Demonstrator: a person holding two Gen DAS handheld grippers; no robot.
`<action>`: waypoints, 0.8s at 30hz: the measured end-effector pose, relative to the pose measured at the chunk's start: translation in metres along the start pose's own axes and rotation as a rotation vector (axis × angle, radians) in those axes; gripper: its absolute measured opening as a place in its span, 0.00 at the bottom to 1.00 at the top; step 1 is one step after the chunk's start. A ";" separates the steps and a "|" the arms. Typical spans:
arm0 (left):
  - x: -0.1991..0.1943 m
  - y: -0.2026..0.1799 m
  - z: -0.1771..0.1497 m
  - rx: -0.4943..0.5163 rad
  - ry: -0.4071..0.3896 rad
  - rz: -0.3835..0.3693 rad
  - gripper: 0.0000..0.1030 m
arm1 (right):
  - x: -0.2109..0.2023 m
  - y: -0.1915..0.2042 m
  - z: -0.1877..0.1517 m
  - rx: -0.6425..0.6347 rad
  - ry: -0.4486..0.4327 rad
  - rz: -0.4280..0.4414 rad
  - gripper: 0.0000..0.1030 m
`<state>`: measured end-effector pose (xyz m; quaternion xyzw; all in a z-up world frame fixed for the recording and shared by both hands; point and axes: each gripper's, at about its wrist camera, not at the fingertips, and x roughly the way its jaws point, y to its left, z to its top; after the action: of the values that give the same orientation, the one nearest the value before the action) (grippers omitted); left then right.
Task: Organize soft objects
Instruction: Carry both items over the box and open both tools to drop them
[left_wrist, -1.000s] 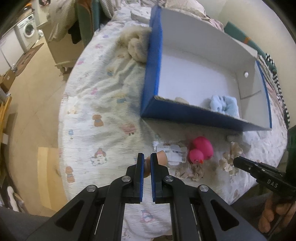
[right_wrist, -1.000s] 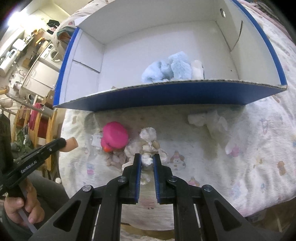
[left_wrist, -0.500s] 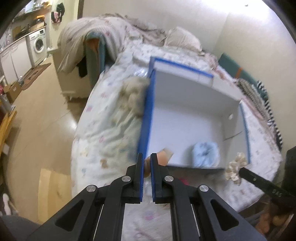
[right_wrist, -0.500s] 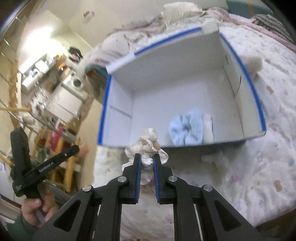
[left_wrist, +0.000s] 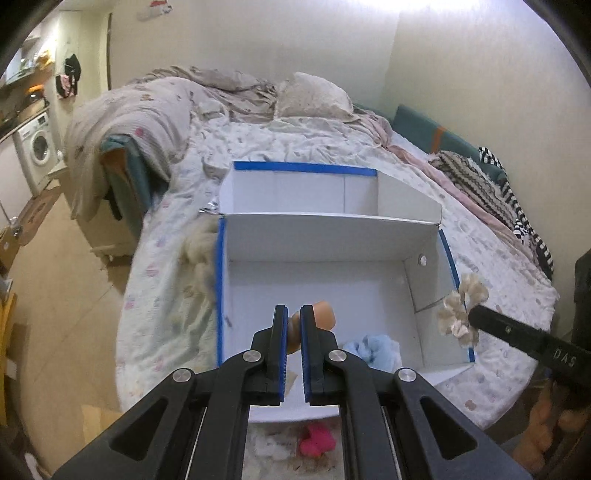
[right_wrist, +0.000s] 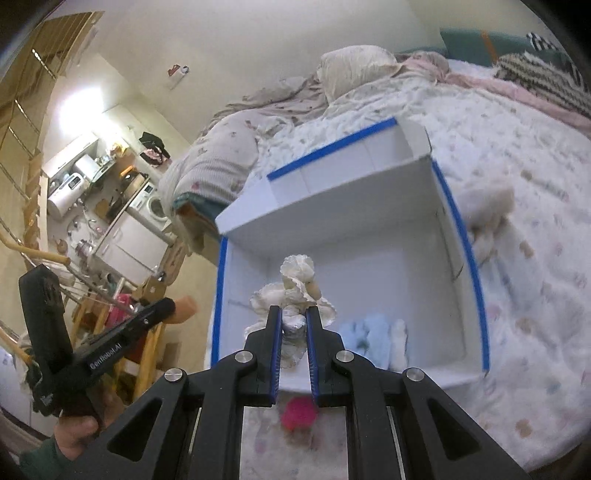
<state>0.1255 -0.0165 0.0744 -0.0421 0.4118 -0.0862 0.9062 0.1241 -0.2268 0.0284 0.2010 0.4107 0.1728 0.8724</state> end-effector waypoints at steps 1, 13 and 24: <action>0.006 -0.002 0.002 0.001 0.004 -0.002 0.06 | 0.002 -0.001 0.005 -0.002 -0.006 -0.006 0.14; 0.080 -0.016 -0.011 0.053 0.052 -0.006 0.06 | 0.066 -0.043 0.003 0.044 0.070 -0.095 0.14; 0.126 -0.012 -0.025 0.002 0.198 -0.060 0.07 | 0.105 -0.053 -0.009 0.030 0.182 -0.151 0.14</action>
<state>0.1860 -0.0521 -0.0333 -0.0449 0.4978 -0.1176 0.8581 0.1879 -0.2213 -0.0708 0.1661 0.5046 0.1179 0.8390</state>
